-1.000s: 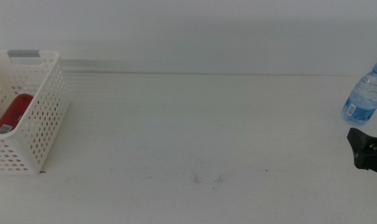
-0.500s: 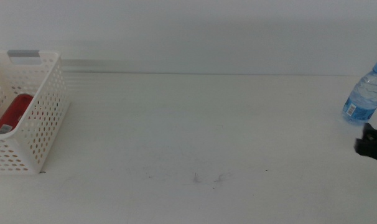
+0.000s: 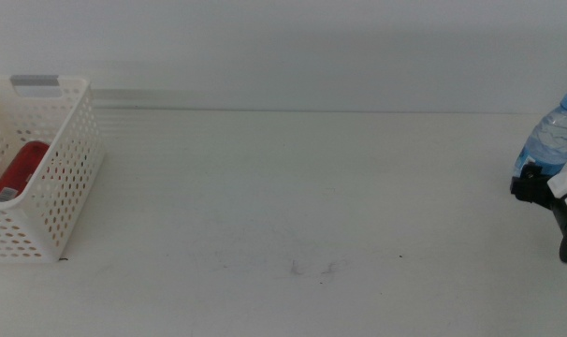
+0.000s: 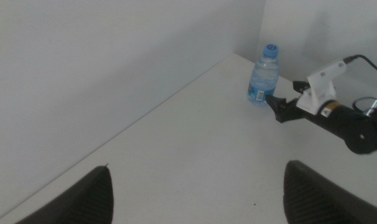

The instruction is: Use arms to grab the bottles and put them into the dustbin to the left of the table.

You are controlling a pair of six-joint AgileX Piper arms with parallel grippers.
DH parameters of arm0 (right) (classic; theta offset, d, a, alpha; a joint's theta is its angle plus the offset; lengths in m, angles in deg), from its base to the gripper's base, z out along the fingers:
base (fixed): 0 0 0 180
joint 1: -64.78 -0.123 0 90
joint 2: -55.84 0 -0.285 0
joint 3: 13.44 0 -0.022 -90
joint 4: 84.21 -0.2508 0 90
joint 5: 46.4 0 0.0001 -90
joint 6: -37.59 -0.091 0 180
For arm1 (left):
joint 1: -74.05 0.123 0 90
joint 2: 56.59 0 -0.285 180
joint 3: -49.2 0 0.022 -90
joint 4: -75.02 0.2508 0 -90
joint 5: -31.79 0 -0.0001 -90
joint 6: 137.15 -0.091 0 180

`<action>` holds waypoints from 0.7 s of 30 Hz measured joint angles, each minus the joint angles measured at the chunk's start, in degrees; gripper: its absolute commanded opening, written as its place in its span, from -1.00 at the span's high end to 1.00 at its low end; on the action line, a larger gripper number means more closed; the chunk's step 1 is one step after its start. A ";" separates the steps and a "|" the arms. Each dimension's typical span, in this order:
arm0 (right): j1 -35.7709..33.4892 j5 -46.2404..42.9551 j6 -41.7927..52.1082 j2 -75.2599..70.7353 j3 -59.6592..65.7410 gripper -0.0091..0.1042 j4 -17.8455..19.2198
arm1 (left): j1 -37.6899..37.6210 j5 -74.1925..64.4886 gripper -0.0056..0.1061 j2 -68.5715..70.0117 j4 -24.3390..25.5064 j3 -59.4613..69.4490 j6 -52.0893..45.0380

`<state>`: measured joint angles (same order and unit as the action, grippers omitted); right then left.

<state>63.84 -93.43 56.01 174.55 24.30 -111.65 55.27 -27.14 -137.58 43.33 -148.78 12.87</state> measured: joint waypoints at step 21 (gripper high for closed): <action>3.81 10.01 2.76 16.29 -23.63 0.73 6.11 | 0.00 0.11 -0.78 0.00 0.00 0.00 0.00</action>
<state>67.65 -83.42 58.77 190.84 0.68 -105.54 55.27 -27.04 -137.58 43.33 -148.78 12.87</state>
